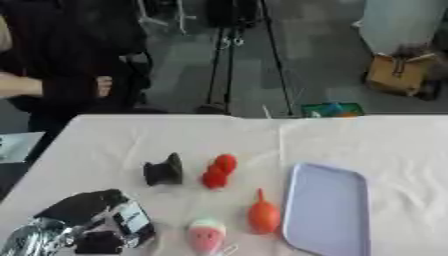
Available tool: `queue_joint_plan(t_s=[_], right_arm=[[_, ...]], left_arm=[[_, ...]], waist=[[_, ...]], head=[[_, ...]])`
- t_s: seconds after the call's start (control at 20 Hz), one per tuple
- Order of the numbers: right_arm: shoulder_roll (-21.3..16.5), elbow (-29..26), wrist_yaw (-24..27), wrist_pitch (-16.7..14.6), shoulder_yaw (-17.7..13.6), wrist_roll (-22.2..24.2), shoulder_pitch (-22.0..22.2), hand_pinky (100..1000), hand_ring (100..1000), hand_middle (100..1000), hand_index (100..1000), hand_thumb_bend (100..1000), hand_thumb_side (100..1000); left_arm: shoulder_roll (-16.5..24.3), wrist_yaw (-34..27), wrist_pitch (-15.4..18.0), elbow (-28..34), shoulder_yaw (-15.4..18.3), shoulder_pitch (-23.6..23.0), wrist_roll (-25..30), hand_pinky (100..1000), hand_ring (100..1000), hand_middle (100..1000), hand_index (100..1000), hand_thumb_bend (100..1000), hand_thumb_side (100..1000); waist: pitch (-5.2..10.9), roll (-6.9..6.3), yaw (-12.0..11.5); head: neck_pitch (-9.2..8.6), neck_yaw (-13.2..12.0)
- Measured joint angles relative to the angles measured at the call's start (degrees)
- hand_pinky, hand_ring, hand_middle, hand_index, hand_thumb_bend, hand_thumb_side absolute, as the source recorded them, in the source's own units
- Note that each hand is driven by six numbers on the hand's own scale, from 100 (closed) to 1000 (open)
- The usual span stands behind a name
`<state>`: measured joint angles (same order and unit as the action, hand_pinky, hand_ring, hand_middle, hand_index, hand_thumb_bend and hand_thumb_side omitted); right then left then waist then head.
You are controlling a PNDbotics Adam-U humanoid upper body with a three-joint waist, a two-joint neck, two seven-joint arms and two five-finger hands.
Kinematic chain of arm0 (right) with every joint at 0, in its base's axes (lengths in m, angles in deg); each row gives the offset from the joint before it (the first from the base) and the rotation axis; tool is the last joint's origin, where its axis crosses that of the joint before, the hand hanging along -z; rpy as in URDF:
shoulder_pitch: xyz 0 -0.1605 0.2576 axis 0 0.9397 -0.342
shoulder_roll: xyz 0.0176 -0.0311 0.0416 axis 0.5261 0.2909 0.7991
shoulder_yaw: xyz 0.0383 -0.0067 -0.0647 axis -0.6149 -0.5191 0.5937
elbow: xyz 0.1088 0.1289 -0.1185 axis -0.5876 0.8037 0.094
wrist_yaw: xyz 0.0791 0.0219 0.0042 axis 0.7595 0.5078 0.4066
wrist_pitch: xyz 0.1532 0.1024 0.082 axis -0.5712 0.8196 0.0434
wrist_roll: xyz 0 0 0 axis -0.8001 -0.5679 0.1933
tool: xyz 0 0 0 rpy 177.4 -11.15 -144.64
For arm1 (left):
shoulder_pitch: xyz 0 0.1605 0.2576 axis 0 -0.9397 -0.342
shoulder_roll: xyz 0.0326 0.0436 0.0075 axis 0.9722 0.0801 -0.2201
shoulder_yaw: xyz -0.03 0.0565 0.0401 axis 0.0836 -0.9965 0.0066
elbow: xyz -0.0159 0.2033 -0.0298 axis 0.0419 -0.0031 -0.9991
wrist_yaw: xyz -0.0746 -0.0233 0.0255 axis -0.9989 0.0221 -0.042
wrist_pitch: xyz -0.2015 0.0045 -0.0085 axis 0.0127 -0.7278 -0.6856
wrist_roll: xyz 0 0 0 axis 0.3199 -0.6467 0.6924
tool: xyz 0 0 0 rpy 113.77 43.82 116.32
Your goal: Pick up objects on the table and place them in the box.
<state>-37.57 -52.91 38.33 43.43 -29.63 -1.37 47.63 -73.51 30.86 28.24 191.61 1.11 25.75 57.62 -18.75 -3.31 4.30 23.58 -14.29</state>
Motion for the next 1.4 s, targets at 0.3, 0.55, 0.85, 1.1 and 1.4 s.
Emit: queue_joint_plan(t_s=[0.3,0.55,0.85,1.1,1.4], right_arm=[[0.00,0.00,-0.16,-0.01,0.00,0.00,-0.01,638,723,592,721,100,446],[0.01,0.00,-0.26,-0.05,0.00,0.01,-0.02,638,724,592,721,100,448],[0.05,0.00,-0.35,-0.05,0.00,0.01,-0.02,639,724,592,721,100,445],[0.06,0.00,-0.51,-0.06,0.00,0.00,-0.02,639,724,592,721,100,444],[0.09,0.00,-0.74,-0.06,0.00,0.01,-0.02,639,723,592,721,100,444]], left_arm=[[0.00,0.80,-0.09,-1.00,0.26,0.02,0.02,1000,1000,1000,1000,690,1000],[0.00,0.66,-0.37,-1.37,0.28,0.33,0.00,1000,1000,1000,1000,662,1000],[0.00,-0.35,-0.62,-2.07,0.29,0.52,0.01,1000,1000,1000,1000,672,1000],[-0.02,-0.53,-0.79,-2.65,0.43,0.86,0.04,1000,1000,1000,1000,665,1000],[-0.02,0.53,-1.08,-3.47,0.63,0.95,-0.01,1000,1000,1000,1000,631,1000]], waist=[[-0.04,0.04,0.19],[-0.04,0.17,0.29],[-0.04,0.22,0.36],[-0.05,0.18,0.57],[-0.39,0.16,0.67]], head=[[-0.07,-0.19],[-0.41,-0.32],[-0.52,-0.52],[-0.53,-0.65],[-0.53,-0.69]])
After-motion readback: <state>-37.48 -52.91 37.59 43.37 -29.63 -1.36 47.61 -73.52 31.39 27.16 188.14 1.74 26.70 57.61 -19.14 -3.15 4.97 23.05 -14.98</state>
